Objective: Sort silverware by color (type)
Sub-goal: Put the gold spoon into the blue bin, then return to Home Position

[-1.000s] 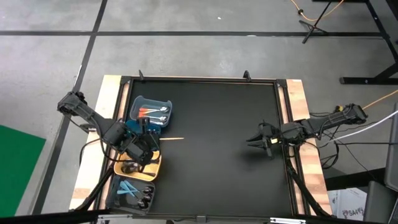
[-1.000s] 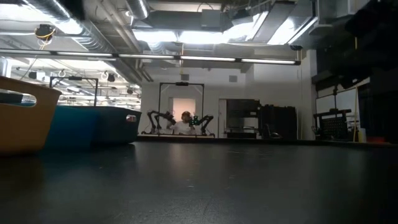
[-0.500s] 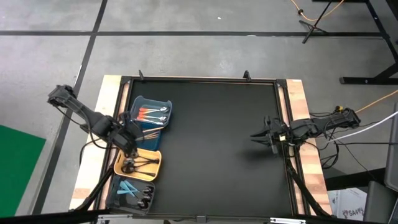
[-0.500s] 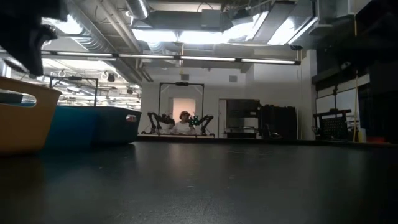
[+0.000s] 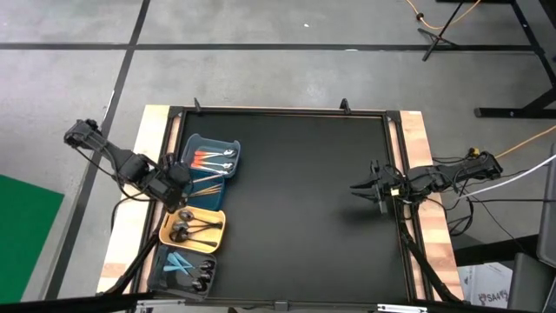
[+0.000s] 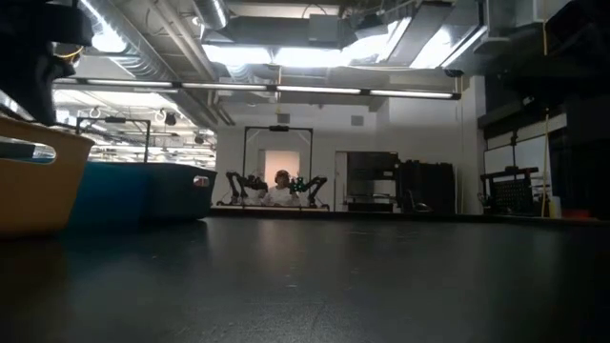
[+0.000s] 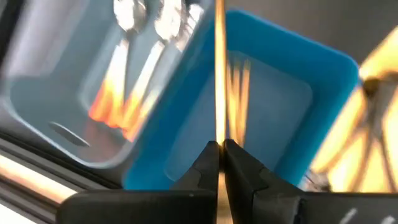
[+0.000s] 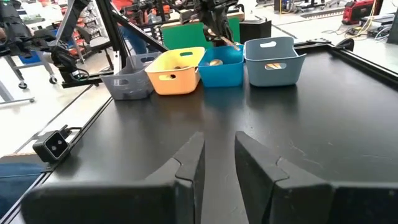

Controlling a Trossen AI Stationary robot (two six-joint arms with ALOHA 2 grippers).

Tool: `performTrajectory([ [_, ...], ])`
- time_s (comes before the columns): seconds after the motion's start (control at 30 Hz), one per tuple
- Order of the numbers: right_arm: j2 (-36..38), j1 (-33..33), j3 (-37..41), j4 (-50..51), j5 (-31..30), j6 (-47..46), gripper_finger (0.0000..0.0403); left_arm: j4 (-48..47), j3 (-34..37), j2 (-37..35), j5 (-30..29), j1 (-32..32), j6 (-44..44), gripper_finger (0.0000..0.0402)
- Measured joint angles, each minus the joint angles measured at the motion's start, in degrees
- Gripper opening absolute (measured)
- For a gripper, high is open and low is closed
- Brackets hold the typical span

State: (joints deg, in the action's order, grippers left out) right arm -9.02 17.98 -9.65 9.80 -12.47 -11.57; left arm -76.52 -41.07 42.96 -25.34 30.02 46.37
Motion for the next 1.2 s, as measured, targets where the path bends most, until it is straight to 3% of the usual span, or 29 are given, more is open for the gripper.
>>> performTrajectory([
  [0.2, 0.0, 0.0, 0.0, -0.1, 0.0, -0.4, 0.0078, 0.1, -0.2, 0.2, 6.7, -0.9, 1.2, 0.0005],
  [1.2, 0.0, 0.0, 0.0, -0.2, 1.6, -1.9, 0.0079, 0.5, -0.3, 0.2, 6.3, -1.0, 3.0, 0.0031],
])
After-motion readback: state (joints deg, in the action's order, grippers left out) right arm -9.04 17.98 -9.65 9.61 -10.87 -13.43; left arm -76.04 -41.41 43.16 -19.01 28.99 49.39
